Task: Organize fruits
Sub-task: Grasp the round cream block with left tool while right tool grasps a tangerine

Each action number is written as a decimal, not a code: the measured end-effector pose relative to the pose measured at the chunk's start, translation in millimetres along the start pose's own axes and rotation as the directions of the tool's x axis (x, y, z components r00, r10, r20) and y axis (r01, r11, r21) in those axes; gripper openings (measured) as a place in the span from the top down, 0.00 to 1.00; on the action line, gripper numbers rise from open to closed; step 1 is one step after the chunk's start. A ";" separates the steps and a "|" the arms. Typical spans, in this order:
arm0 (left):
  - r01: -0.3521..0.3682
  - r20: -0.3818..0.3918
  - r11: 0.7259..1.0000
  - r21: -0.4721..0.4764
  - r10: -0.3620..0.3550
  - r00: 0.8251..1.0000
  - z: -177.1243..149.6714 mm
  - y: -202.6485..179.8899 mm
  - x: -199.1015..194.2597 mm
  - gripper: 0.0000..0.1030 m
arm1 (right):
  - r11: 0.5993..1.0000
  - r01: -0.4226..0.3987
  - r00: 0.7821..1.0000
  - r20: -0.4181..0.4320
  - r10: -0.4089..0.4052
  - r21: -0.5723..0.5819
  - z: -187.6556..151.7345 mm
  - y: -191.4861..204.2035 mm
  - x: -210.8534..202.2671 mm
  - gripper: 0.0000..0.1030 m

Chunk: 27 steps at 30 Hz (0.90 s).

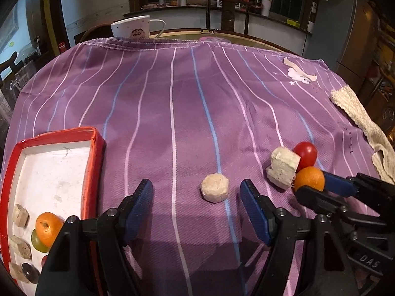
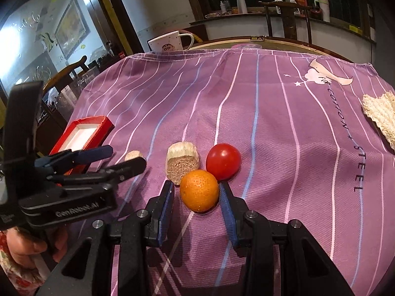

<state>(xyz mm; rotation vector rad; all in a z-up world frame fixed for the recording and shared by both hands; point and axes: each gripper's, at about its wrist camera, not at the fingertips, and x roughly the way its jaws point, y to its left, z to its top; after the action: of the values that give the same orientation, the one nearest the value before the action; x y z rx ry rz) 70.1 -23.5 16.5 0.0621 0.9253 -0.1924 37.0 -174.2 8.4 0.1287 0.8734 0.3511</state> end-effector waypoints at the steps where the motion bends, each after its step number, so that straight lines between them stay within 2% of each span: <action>1: 0.003 -0.002 1.000 0.004 -0.003 1.000 -0.6 -0.5 1.6 0.29 | 1.000 0.002 1.000 0.002 -0.002 0.002 -0.4 -0.2 -0.3 0.60; 12: -0.014 0.013 0.999 0.038 0.014 1.000 -5.7 -8.2 7.1 0.29 | 1.000 0.012 1.000 0.006 -0.012 -0.008 -2.4 1.5 0.4 0.61; 23: -0.018 0.024 0.999 0.033 0.017 1.000 -6.5 -8.3 6.3 0.31 | 1.000 0.005 1.000 -0.002 -0.005 -0.002 -2.1 0.8 1.9 0.61; 25: -0.013 0.029 0.999 0.039 0.012 1.000 -6.9 -9.6 5.0 0.39 | 1.000 0.003 1.000 -0.002 -0.003 -0.004 -1.8 1.1 2.3 0.61; 27: -0.012 0.040 0.999 0.053 0.010 0.999 -7.4 -13.1 2.5 0.70 | 1.000 0.001 1.000 -0.002 -0.001 -0.005 -1.9 1.2 2.4 0.62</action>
<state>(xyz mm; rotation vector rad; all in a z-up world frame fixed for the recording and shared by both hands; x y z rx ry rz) 63.2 -35.7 10.4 0.1122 0.8800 -0.2079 36.7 -172.4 5.7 0.1229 0.8747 0.3525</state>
